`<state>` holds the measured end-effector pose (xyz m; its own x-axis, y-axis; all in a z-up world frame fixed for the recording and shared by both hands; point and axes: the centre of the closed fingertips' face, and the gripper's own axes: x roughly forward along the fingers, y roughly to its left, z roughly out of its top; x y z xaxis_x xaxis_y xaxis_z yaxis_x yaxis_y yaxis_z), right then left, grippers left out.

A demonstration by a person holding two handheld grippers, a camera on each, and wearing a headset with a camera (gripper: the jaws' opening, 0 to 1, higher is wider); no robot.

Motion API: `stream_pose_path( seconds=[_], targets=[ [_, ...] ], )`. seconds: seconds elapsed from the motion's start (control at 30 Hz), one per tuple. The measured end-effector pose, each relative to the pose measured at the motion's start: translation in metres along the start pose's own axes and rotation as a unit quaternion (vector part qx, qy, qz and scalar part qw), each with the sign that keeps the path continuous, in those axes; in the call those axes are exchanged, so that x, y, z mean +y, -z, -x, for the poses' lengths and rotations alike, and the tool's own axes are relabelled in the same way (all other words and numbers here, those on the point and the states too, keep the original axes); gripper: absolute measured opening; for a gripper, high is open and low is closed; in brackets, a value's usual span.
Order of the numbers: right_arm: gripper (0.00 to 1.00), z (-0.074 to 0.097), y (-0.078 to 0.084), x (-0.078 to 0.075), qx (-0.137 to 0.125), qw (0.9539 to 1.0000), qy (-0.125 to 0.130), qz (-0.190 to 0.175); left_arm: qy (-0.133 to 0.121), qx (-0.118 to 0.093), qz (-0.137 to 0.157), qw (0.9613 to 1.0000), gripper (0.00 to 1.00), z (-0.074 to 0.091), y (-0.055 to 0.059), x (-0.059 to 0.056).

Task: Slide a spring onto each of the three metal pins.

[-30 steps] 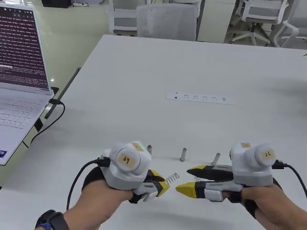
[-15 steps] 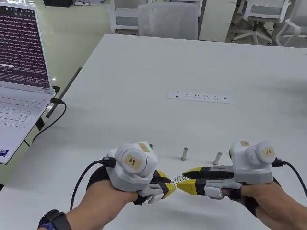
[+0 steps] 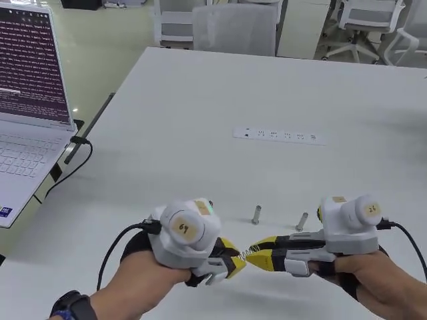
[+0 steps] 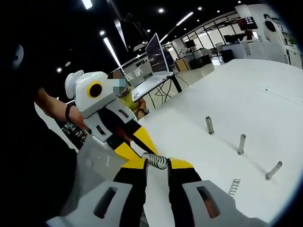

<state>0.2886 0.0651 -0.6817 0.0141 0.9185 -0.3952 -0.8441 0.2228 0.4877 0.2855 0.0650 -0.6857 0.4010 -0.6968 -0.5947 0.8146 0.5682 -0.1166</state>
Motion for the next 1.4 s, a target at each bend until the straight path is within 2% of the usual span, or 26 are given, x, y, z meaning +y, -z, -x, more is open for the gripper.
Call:
stream_pose_path(
  seconds=[0.4, 0.7, 1.07, 1.4],
  targets=[
    [0.13, 0.004, 0.002, 0.006, 0.010, 0.9997, -0.020, -0.006, 0.016, -0.012, -0.036, 0.9992, 0.02, 0.001, -0.003, -0.006],
    [0.09, 0.001, 0.003, 0.018, 0.022, 0.9987, -0.047, -0.004, 0.027, -0.017, -0.046, 0.9984, 0.02, -0.001, -0.001, -0.010],
    [0.08, -0.001, 0.002, 0.016, 0.034, 0.9988, -0.036, 0.004, 0.023, -0.021, -0.048, 0.9984, 0.02, -0.003, 0.001, -0.009],
    [0.08, 0.001, -0.001, 0.013, 0.056, 0.9977, -0.021, 0.032, 0.016, -0.029, -0.043, 0.9986, 0.03, -0.008, -0.002, -0.006]
  ],
)
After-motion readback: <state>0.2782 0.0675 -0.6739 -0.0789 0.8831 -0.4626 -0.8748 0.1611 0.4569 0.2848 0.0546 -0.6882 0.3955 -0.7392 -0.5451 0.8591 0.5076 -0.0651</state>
